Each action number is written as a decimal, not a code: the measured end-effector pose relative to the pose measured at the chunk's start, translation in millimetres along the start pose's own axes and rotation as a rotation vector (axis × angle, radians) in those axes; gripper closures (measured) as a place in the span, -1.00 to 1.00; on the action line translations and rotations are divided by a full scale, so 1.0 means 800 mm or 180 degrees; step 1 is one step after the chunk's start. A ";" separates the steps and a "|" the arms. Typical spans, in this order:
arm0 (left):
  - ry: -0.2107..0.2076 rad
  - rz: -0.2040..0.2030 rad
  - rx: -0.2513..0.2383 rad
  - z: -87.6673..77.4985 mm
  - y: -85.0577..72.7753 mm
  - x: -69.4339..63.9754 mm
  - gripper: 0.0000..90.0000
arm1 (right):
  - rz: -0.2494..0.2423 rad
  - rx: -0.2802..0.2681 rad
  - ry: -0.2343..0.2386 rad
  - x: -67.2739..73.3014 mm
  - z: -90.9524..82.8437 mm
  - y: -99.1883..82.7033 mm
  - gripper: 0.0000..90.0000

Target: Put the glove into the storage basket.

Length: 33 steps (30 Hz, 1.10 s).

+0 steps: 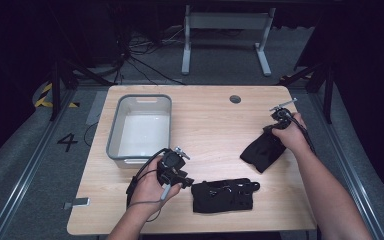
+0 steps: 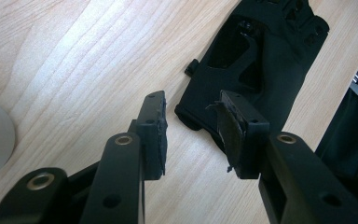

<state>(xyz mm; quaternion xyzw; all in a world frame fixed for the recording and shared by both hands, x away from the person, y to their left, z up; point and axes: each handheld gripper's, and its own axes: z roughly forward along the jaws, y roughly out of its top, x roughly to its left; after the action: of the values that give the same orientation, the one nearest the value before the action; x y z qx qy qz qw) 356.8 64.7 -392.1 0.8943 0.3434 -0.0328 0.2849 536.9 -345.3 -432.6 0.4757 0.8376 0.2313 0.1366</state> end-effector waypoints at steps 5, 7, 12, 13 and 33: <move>-0.0008 -0.0002 -0.0017 0.000 0.000 0.000 0.39 | 0.0093 -0.0062 0.0018 0.002 -0.011 0.000 0.88; -0.0013 0.0004 -0.0022 -0.001 0.001 0.000 0.39 | 0.0128 -0.0134 0.0061 0.003 -0.022 0.001 0.89; -0.0032 0.0030 -0.0035 -0.001 0.004 -0.002 0.39 | 0.0104 -0.0334 0.0120 0.013 -0.054 0.003 0.89; -0.0038 0.0036 -0.0039 -0.001 0.005 -0.002 0.39 | 0.0088 -0.0381 0.0131 0.016 -0.059 0.003 0.89; -0.0080 0.0199 -0.0081 0.007 0.024 -0.017 0.38 | -0.0084 -0.1043 0.0269 0.068 -0.165 0.009 0.89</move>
<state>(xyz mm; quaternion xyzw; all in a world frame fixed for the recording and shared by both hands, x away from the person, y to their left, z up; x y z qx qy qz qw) 359.1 42.0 -384.1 0.9005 0.3121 -0.0307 0.3013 455.3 -329.1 -316.5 0.4258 0.7999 0.3827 0.1800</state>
